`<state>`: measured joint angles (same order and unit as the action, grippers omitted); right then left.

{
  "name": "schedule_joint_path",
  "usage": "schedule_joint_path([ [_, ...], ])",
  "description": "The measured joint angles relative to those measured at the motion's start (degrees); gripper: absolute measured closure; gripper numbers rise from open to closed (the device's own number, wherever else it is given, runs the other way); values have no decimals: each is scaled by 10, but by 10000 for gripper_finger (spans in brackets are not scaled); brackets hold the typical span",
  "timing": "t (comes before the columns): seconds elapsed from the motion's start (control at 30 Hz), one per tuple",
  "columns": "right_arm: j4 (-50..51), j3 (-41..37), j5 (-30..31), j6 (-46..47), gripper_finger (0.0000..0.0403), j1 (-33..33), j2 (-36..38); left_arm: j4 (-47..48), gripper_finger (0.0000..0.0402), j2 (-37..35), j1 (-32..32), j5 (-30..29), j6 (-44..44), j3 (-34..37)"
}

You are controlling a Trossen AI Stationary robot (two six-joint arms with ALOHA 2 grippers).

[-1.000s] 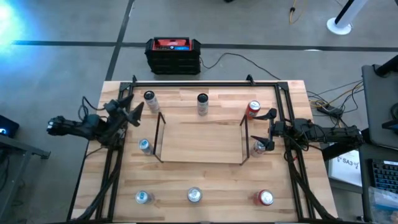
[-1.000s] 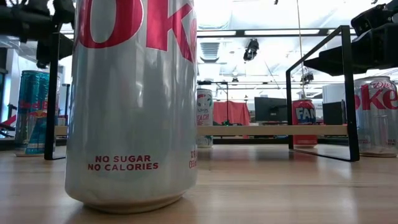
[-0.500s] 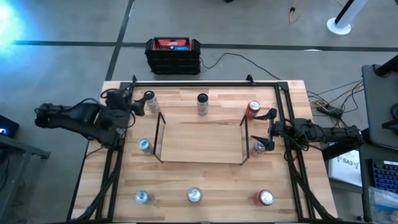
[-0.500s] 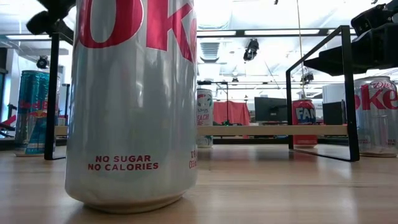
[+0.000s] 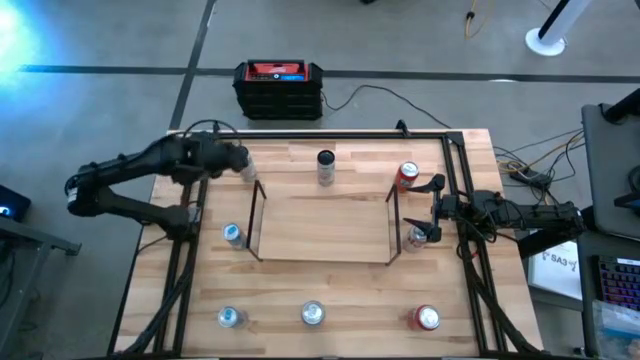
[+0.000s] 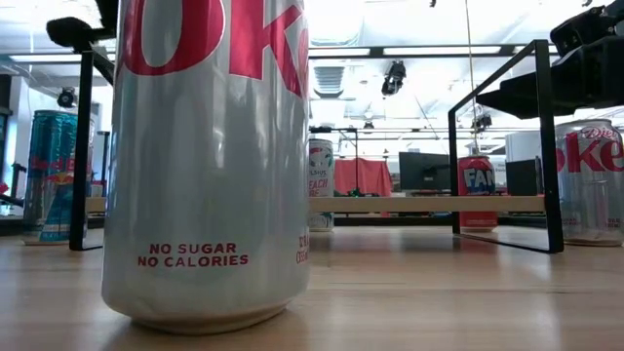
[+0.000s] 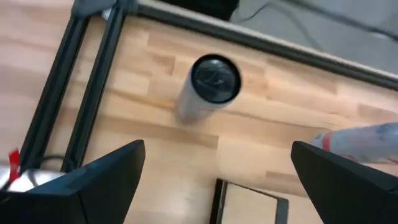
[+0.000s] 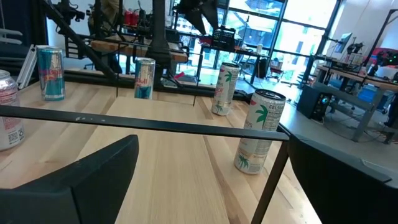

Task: Place canned beverage on shelf
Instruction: Put the left white-pink soda can on the shelf

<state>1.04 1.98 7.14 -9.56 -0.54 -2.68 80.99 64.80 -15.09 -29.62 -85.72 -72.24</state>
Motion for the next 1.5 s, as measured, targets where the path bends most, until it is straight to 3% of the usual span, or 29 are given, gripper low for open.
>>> schedule_joint_path([
  [0.4, 0, 0, 0, 1, 5, 0, 0, -51, 13, 89, -194, 159, 42, -23],
  [0.6, 0, 0, 0, 0, 5, 0, 0, -64, 13, 153, -260, 233, 98, -37],
  [1.03, 0, 0, 0, 0, 5, 0, 0, -43, 13, 241, -288, 243, 126, -95],
  [1.23, 0, 0, 0, 1, 5, 0, 0, -58, 13, 214, -312, 244, 147, -55],
  [1.5, 0, 0, 0, 0, 5, 0, 0, -154, 13, 184, -340, 268, 185, 14],
])
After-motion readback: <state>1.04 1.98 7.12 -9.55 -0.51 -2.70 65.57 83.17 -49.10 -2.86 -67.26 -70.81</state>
